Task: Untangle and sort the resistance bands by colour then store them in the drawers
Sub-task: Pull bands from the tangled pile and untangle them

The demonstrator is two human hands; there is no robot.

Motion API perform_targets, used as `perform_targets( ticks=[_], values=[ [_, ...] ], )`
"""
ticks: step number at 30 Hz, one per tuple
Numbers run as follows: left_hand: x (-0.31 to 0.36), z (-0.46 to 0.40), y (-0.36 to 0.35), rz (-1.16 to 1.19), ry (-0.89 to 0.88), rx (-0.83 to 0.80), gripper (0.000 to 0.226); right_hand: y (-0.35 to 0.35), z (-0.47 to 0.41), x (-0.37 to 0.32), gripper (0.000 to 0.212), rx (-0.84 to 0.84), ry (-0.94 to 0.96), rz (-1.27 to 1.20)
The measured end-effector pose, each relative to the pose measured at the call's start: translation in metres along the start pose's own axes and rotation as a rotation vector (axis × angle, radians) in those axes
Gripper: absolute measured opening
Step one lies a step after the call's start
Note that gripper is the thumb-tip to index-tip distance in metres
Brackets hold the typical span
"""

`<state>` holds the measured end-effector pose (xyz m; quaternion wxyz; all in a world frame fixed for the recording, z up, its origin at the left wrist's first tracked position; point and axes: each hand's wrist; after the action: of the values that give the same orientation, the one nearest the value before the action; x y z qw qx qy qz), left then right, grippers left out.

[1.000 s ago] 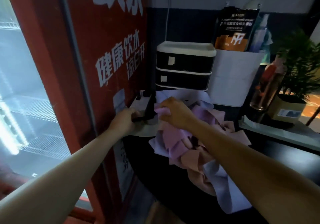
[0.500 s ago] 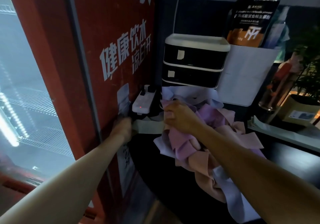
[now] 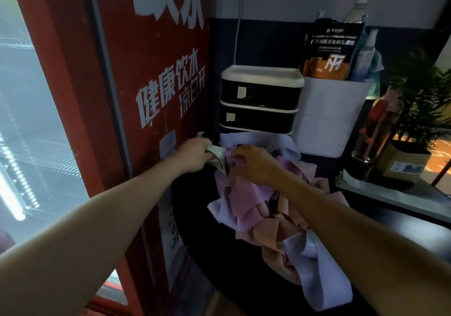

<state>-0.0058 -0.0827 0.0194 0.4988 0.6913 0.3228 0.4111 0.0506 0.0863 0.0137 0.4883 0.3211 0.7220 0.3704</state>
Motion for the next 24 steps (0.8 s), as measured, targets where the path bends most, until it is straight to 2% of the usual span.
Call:
perform_targets(
  ticks=[4,7,12,18,20,22,24],
  values=[
    [0.027,-0.009,0.026,0.01,-0.058,0.029,0.021,0.02,0.008,0.001,0.036,0.041,-0.021,-0.019],
    [0.053,-0.014,0.04,0.039,-0.094,0.054,0.017,0.039,0.018,0.008,0.045,0.108,-0.06,-0.129],
    [0.094,-0.023,0.045,0.053,-0.154,0.086,0.017,0.064,0.036,0.02,0.025,0.178,-0.105,-0.231],
    [0.144,-0.033,0.048,0.134,-0.223,0.073,0.016,0.089,0.05,0.038,0.033,0.239,-0.218,-0.323],
    [0.159,-0.037,0.047,0.141,-0.251,0.073,0.021,0.093,0.052,0.044,0.025,0.26,-0.225,-0.373],
    [0.17,-0.04,0.043,0.177,-0.275,0.066,0.023,0.094,0.052,0.049,0.007,0.311,-0.239,-0.444],
    [0.179,-0.043,0.041,0.244,-0.274,0.056,0.018,0.096,0.054,0.054,0.011,0.368,-0.243,-0.467]
  ],
)
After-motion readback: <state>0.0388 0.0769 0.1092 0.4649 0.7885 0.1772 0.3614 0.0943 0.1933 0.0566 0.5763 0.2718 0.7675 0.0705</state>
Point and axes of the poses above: each hand's wrist, its own z-axis away from the middle knuckle, its own y-axis out of the back of the hand, x = y × z, and after that the axes turned 11 degrees about -z, right-handed
